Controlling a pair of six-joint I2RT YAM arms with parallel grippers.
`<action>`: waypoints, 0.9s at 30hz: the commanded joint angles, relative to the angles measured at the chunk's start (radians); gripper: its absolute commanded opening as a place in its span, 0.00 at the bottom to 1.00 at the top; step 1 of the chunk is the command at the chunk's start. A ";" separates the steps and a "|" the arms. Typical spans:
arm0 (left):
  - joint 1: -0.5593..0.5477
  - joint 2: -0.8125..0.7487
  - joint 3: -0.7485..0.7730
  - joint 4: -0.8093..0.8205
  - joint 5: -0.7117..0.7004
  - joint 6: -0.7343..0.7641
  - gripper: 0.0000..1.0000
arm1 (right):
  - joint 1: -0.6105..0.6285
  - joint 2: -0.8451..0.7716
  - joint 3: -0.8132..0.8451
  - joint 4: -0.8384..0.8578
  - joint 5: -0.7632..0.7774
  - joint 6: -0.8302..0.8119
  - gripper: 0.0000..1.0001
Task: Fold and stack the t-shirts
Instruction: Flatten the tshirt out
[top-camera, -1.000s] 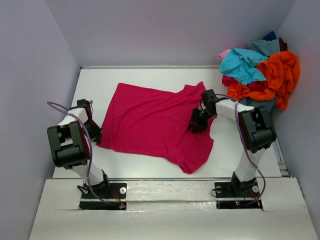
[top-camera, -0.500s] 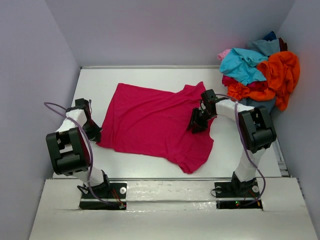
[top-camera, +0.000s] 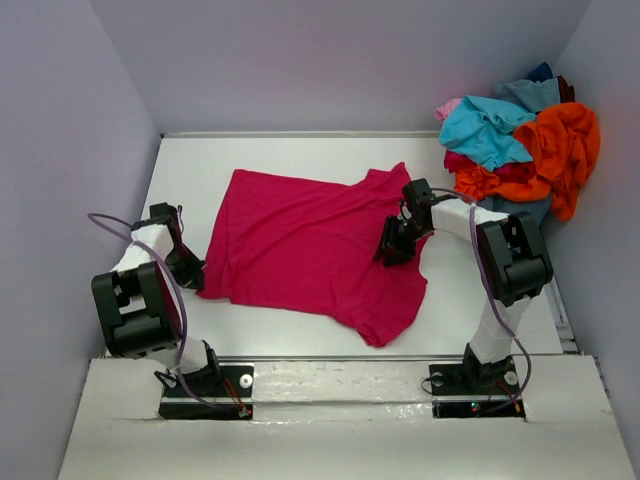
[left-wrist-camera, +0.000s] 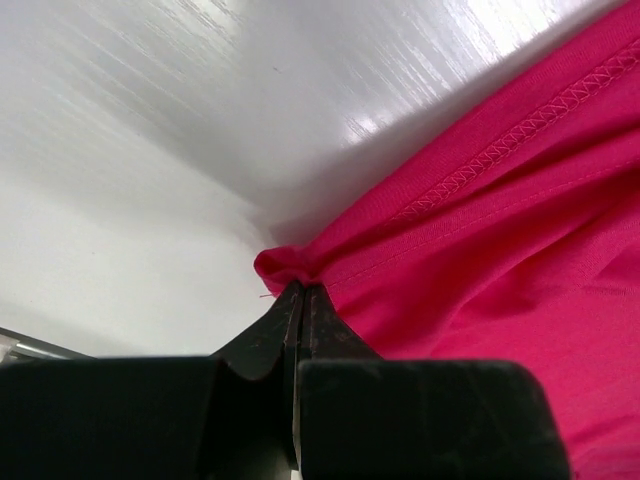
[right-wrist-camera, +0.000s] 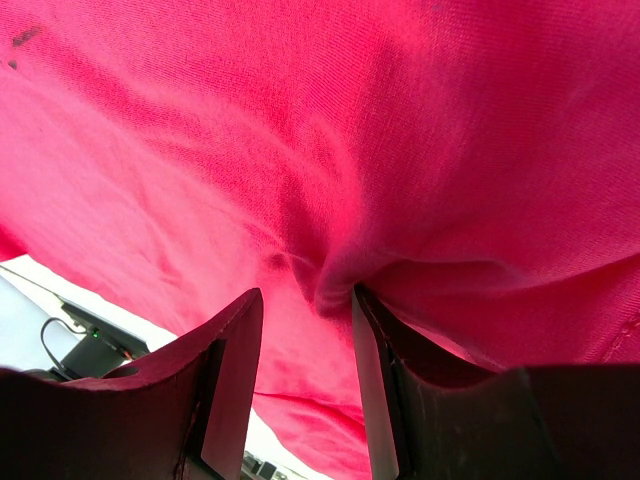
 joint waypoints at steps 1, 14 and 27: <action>0.021 -0.042 -0.001 -0.042 -0.012 -0.004 0.06 | 0.014 0.079 -0.068 -0.025 0.127 -0.049 0.48; 0.092 -0.047 -0.002 -0.041 -0.015 0.013 0.06 | 0.014 0.091 -0.016 -0.053 0.131 -0.067 0.48; 0.110 -0.056 -0.019 -0.035 -0.007 0.022 0.06 | 0.014 0.128 0.088 -0.088 0.136 -0.071 0.48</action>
